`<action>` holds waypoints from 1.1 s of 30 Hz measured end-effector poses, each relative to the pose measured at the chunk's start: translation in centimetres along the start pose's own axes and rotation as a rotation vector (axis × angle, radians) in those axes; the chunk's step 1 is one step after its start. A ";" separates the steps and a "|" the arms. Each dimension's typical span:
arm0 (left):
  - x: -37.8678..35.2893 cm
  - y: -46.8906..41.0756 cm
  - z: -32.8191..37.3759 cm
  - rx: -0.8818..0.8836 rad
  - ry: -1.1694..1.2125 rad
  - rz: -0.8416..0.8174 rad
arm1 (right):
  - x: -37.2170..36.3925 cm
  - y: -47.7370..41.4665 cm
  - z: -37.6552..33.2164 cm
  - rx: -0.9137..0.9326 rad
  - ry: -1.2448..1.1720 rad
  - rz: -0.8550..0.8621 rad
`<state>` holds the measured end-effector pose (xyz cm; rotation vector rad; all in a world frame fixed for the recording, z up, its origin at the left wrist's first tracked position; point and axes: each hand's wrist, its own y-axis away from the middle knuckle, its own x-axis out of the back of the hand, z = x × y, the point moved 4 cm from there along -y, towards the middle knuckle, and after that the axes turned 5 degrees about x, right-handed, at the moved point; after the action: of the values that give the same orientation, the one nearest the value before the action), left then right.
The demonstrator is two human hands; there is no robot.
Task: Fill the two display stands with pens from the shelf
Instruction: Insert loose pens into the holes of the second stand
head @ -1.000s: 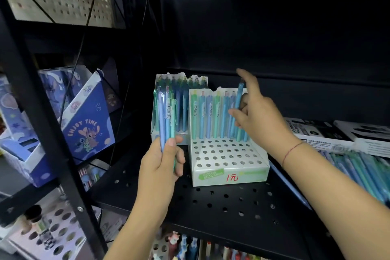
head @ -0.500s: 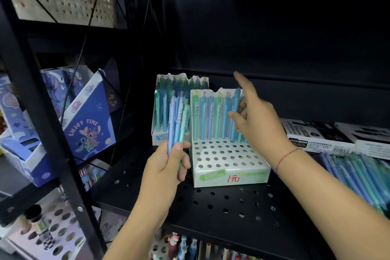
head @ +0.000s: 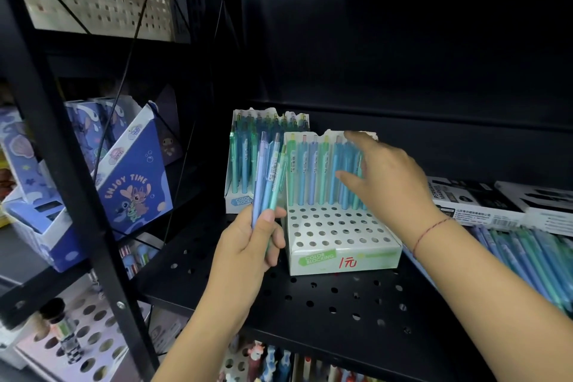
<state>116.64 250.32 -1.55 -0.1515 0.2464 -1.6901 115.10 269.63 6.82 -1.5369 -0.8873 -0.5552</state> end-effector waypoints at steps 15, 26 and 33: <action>-0.8 0.2 0.4 -0.028 -0.037 -0.120 | -1.2 1.3 -4.7 -0.004 -1.137 -0.169; -0.3 0.0 0.1 -0.022 -0.025 -0.064 | 1.2 0.1 0.3 0.040 -0.484 0.329; -0.2 0.0 0.0 -0.028 -0.040 -0.063 | 0.4 0.1 -0.2 0.097 -0.412 0.299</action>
<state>116.68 250.54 -1.52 -0.2152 0.2374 -1.7451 115.48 269.48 7.14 -1.6844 -0.9514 0.0241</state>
